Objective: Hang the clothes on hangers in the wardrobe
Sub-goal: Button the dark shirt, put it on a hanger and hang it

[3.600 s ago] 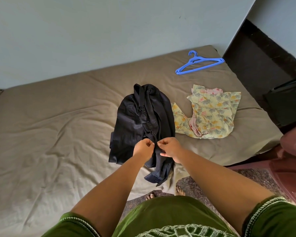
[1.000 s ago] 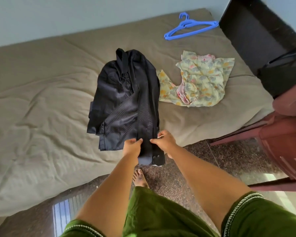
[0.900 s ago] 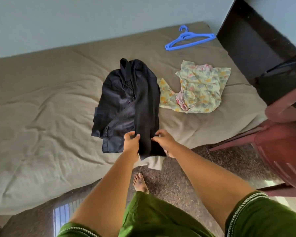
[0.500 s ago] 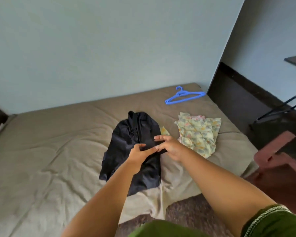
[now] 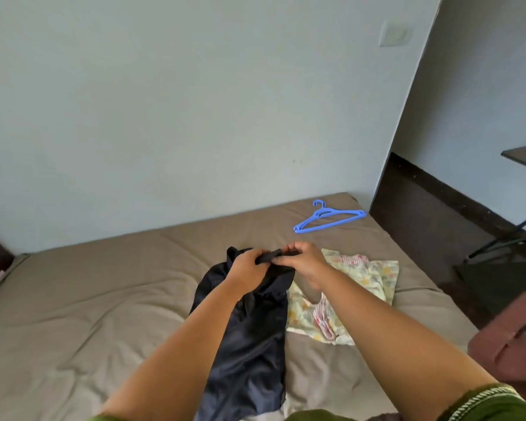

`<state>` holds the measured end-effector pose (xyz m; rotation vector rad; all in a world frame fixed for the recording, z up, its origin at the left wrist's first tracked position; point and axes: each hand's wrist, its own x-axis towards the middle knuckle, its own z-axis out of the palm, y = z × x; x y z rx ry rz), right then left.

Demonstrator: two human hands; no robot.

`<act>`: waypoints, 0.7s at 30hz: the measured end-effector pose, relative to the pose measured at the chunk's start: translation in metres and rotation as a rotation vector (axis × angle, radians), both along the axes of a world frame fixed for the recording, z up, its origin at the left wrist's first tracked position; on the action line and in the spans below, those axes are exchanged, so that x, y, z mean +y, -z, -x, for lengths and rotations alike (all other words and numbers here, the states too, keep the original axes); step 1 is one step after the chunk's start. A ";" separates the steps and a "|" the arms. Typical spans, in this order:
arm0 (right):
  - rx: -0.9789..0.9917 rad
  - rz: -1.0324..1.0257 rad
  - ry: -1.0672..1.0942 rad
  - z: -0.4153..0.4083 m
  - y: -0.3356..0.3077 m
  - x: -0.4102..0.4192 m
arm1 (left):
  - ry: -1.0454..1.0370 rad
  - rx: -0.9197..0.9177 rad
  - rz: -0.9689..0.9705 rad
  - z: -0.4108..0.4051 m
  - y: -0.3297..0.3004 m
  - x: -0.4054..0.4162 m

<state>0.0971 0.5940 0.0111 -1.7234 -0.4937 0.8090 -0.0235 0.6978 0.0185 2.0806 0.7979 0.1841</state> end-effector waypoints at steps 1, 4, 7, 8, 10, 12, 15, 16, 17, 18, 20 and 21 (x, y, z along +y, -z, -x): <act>-0.042 0.029 -0.065 -0.010 -0.005 -0.001 | -0.040 0.001 0.015 -0.007 -0.005 0.002; -0.162 0.093 -0.171 -0.036 -0.015 -0.004 | -0.120 0.019 -0.014 -0.034 -0.016 0.004; -0.190 0.073 -0.194 -0.057 -0.017 -0.002 | -0.230 0.106 -0.232 -0.057 -0.022 0.006; -0.185 0.061 -0.209 -0.062 -0.018 -0.001 | -0.261 0.055 -0.272 -0.061 -0.025 0.007; -0.201 0.052 -0.249 -0.069 -0.021 -0.001 | -0.314 -0.078 -0.226 -0.069 -0.027 0.009; -0.230 0.058 -0.290 -0.074 -0.022 -0.001 | -0.361 -0.141 -0.185 -0.073 -0.028 0.008; -0.220 0.053 -0.358 -0.084 -0.024 -0.004 | -0.374 -0.162 -0.179 -0.080 -0.029 0.004; -0.199 0.056 -0.379 -0.086 -0.025 -0.006 | -0.377 -0.177 -0.165 -0.082 -0.029 0.001; -0.176 0.066 -0.406 -0.089 -0.026 -0.008 | -0.379 -0.190 -0.150 -0.083 -0.029 0.000; -0.163 0.083 -0.430 -0.091 -0.027 -0.009 | -0.376 -0.195 -0.140 -0.084 -0.029 -0.001; -0.142 0.101 -0.446 -0.096 -0.027 -0.009 | -0.367 -0.177 -0.131 -0.084 -0.030 -0.002; -0.095 0.080 -0.430 -0.098 -0.027 -0.009 | -0.362 -0.168 -0.132 -0.084 -0.030 -0.001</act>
